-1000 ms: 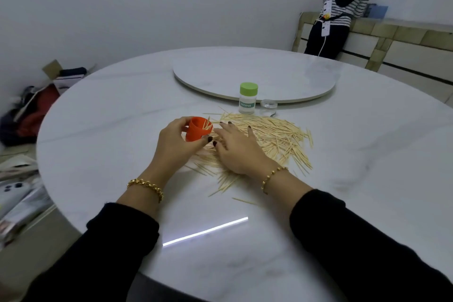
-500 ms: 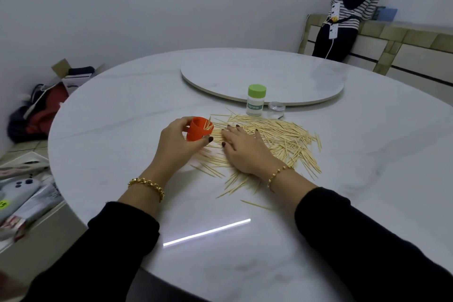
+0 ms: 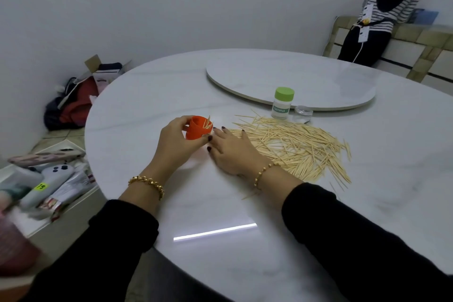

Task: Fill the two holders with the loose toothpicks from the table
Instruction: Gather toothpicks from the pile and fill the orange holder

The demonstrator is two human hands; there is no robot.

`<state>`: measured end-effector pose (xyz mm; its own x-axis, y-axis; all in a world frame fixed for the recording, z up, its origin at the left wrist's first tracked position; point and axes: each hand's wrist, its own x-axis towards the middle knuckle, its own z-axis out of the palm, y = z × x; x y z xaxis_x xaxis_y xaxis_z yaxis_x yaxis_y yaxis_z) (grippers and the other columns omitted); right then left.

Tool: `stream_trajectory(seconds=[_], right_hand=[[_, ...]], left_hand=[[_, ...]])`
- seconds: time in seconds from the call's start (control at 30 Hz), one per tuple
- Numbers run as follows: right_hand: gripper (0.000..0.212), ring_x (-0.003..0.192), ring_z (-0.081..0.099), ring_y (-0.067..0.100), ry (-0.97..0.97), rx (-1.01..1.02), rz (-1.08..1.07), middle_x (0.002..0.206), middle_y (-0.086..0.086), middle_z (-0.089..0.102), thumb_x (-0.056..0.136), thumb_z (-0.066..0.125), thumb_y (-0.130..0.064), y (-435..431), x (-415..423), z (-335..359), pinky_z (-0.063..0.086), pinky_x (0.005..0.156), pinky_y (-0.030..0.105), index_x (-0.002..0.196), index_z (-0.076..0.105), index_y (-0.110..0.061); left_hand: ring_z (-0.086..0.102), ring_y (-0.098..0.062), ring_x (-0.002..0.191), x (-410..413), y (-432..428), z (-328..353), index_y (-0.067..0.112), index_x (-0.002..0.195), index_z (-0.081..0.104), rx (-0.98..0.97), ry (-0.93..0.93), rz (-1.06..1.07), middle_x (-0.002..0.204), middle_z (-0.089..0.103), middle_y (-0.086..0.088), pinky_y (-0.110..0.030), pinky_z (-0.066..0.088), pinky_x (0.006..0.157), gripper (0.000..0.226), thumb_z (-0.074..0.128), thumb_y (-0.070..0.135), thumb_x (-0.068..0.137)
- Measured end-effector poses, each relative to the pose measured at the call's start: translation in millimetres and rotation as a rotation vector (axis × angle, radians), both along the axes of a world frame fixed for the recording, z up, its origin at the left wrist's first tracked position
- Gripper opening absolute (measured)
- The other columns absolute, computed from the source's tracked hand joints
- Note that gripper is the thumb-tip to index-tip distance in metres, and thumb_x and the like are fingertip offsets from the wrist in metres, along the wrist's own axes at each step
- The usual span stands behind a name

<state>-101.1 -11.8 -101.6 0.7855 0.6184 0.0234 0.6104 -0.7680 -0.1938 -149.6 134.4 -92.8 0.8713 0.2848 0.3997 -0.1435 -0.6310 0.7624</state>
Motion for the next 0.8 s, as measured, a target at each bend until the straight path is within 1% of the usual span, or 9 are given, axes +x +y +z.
stream_trajectory(seconds=[0.13, 0.23, 0.4, 0.53, 0.6, 0.7, 0.8], right_hand=[[0.047, 0.147, 0.007, 0.017, -0.005, -0.015, -0.034, 0.16, -0.003, 0.014, 0.103, 0.02, -0.037, -5.3, 5.8, -2.3, 0.002, 0.115, 0.059, 0.149, 0.019, -0.033], [0.047, 0.147, 0.008, 0.018, -0.038, -0.058, -0.078, 0.16, -0.004, 0.014, 0.103, 0.018, -0.034, -17.5, 14.2, -1.6, 0.002, 0.115, 0.06, 0.15, 0.018, -0.032], [0.046, 0.147, 0.01, 0.018, -0.088, -0.087, -0.175, 0.159, -0.004, 0.018, 0.103, 0.02, -0.03, -44.1, 27.4, 0.8, 0.003, 0.115, 0.059, 0.149, 0.024, -0.027], [0.045, 0.147, 0.01, 0.019, -0.068, -0.05, -0.183, 0.159, 0.0, 0.018, 0.102, 0.024, -0.026, -47.9, 32.5, 5.8, 0.003, 0.116, 0.058, 0.146, 0.029, -0.024], [0.046, 0.147, 0.009, 0.02, -0.07, -0.029, -0.187, 0.159, 0.002, 0.016, 0.101, 0.026, -0.027, -43.5, 37.6, 8.5, 0.003, 0.116, 0.057, 0.148, 0.027, -0.022], [0.05, 0.147, 0.007, 0.019, -0.054, -0.023, -0.189, 0.16, 0.001, 0.014, 0.101, 0.028, -0.034, -33.8, 48.2, 9.9, 0.002, 0.116, 0.056, 0.15, 0.024, -0.023], [0.05, 0.147, 0.008, 0.02, -0.025, -0.053, -0.175, 0.159, 0.001, 0.015, 0.101, 0.025, -0.038, -26.7, 57.3, 5.0, 0.003, 0.115, 0.058, 0.149, 0.024, -0.025]], left_hand=[[0.051, -0.01, 0.102, 1.4, 1.9, -1.3, 0.014, 0.125, 0.056, 0.008, 0.015, -0.003, 0.121, 0.06, -0.002, -0.011, 0.036, 0.076, 0.058, 0.079, 0.031, 0.075], [0.052, -0.012, 0.105, 2.9, -0.2, -0.8, 0.013, 0.127, 0.056, 0.011, 0.028, -0.01, 0.123, 0.059, -0.003, -0.014, 0.036, 0.079, 0.06, 0.079, 0.031, 0.074], [0.049, -0.011, 0.107, 4.1, -5.1, 0.6, 0.014, 0.129, 0.053, 0.005, 0.05, -0.031, 0.125, 0.057, -0.003, -0.021, 0.038, 0.083, 0.062, 0.079, 0.029, 0.075], [0.047, -0.01, 0.108, 6.9, -6.8, 2.2, 0.013, 0.131, 0.052, 0.013, 0.067, -0.041, 0.128, 0.055, -0.004, -0.022, 0.037, 0.084, 0.063, 0.078, 0.029, 0.076], [0.047, -0.011, 0.108, 8.9, -7.0, 3.0, 0.012, 0.131, 0.052, 0.011, 0.067, -0.04, 0.127, 0.056, -0.004, -0.021, 0.037, 0.084, 0.062, 0.078, 0.028, 0.076], [0.048, -0.01, 0.106, 12.4, -8.3, 4.0, 0.014, 0.128, 0.054, 0.018, 0.065, -0.037, 0.125, 0.057, -0.003, -0.021, 0.037, 0.083, 0.06, 0.078, 0.028, 0.076], [0.048, -0.01, 0.104, 17.6, -9.7, 5.0, 0.014, 0.127, 0.055, 0.021, 0.064, -0.038, 0.125, 0.057, -0.002, -0.021, 0.036, 0.083, 0.058, 0.078, 0.028, 0.076]])
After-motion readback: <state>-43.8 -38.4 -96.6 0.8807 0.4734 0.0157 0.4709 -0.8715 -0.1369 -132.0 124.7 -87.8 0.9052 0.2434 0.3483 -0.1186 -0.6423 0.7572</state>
